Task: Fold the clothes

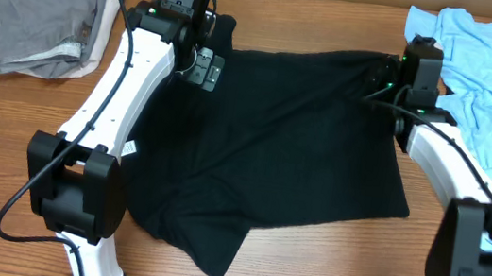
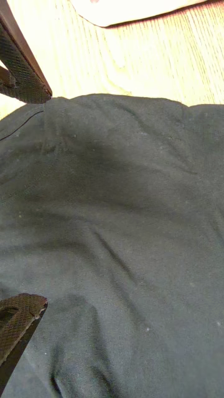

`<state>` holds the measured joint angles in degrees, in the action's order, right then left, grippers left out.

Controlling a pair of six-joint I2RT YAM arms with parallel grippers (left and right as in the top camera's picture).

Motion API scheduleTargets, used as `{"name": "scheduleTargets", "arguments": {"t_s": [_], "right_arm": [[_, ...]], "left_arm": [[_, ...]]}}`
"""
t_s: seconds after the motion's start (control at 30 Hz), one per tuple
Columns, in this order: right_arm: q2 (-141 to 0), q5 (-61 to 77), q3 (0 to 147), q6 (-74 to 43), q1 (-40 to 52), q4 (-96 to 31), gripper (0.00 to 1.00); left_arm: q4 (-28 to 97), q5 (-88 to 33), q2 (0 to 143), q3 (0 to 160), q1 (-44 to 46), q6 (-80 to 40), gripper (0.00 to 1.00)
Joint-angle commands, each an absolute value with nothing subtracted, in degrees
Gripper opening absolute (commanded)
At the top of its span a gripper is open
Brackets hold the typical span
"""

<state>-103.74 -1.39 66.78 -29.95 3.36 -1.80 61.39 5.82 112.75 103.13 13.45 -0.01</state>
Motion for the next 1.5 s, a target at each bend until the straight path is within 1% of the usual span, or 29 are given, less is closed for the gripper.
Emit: {"name": "scheduleTargets", "arguments": {"t_s": [0.0, 0.2, 0.27, 0.3, 0.33, 0.37, 0.4, 0.47, 0.53, 0.63, 0.67, 0.87, 1.1, 1.27, 1.33, 1.47], "right_arm": [[-109.06, -5.37, 67.77, -29.98, 2.79, 1.78, 0.04], [-115.04, -7.51, 67.77, -30.0, -0.36, 5.34, 0.07], [-115.7, -7.35, 67.77, -30.0, -2.46, 4.82, 0.11], [-115.7, -6.7, 67.77, -29.98, -3.53, 4.45, 0.16], [-115.57, -5.3, 67.81, -29.8, -4.67, 4.16, 0.27], [-115.35, -2.96, 67.92, -28.71, -5.69, 4.03, 0.47], [-115.18, -0.51, 68.03, -27.57, -6.57, 4.1, 0.6], [-114.98, 4.99, 68.64, -25.39, -8.16, 4.16, 0.75], [-114.98, 8.88, 69.52, -24.75, -9.17, 3.55, 0.87], [-114.98, 12.45, 70.83, -22.5, -9.45, 1.28, 0.98], [-114.96, 12.53, 71.24, -22.26, -9.39, -0.16, 1.0], [-112.12, 12.78, 72.42, -22.04, -8.97, -12.23, 1.0], [-102.0, 14.68, 72.42, -22.02, -8.91, -25.74, 1.0], [-95.5, 13.15, 72.42, -22.02, -7.64, -34.39, 1.0], [-93.69, 12.45, 72.42, -22.02, -6.7, -36.82, 1.0], [-92.25, 12.25, 72.42, -22.06, -4.73, -40.16, 0.99]], "left_arm": [[61.08, 4.32, 113.36, 103.98, 13.26, -0.01, 1.0], [61.08, 3.36, 113.36, 103.98, 13.23, 0.05, 1.0], [61.04, 3.36, 113.36, 103.98, 13.23, 0.03, 1.0], [60.99, 3.33, 113.36, 103.98, 13.26, 0.03, 1.0], [60.9, 3.29, 113.36, 103.98, 13.26, 0.03, 1.0], [60.73, 3.09, 113.36, 103.98, 13.28, 0.03, 0.99], [60.51, 2.92, 113.36, 103.98, 13.28, 0.01, 1.0], [59.81, 2.9, 113.36, 103.98, 13.32, 0.01, 1.0], [59.27, 2.9, 113.36, 103.98, 13.37, 0.01, 1.0], [59.09, 2.92, 113.36, 103.98, 13.43, 0.01, 1.0], [59.11, 2.94, 113.36, 103.98, 13.43, 0.01, 1.0], [58.57, 2.9, 114.04, 103.98, 12.75, 0.03, 1.0], [52.84, -0.08, 120.9, 103.98, 10.83, -0.16, 1.0], [52.95, -1.48, 125.8, 103.98, 9.74, -3.4, 1.0], [53.76, -2.28, 126.93, 103.98, 9.39, -5.65, 0.96], [54.59, -2.85, 128.33, 103.98, 9.28, -7.97, 0.95]]}}
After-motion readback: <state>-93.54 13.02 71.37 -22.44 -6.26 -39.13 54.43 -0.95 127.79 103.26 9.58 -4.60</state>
